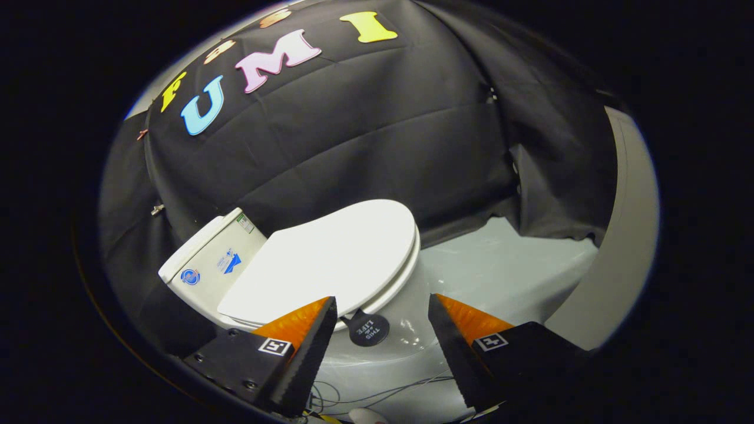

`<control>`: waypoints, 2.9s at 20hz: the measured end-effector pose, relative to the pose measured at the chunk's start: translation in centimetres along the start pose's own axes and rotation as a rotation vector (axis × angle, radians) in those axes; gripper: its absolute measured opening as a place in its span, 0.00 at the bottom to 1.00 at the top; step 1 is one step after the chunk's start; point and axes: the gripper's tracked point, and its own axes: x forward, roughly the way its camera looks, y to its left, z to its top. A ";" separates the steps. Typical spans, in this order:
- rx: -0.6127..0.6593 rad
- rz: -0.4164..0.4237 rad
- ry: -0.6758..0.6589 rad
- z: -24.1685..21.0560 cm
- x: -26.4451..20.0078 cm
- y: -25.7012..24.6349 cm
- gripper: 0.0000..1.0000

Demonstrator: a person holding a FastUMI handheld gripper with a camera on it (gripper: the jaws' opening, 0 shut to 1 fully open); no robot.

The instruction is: Open the toilet lid.

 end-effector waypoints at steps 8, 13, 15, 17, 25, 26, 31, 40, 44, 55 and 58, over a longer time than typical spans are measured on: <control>0.487 0.063 0.155 -3.9 2.2 0.8 0.59; 0.627 0.089 0.171 -4.4 2.5 0.5 0.49; 0.651 0.113 0.168 -4.1 2.7 1.1 0.49; 0.669 0.111 0.151 -3.8 2.7 1.2 0.20; 0.789 0.163 0.151 -3.8 3.0 0.1 0.12; 0.788 0.170 0.144 -3.5 2.2 -0.2 0.05; 0.744 0.150 0.149 -3.1 1.5 0.9 0.05; 0.616 0.137 0.079 2.2 -1.3 5.2 0.05; 0.488 0.104 0.064 4.3 -2.8 7.8 0.05; 0.285 0.067 0.040 9.7 -5.8 16.1 0.05; 0.216 0.046 0.022 11.0 -6.7 19.4 0.05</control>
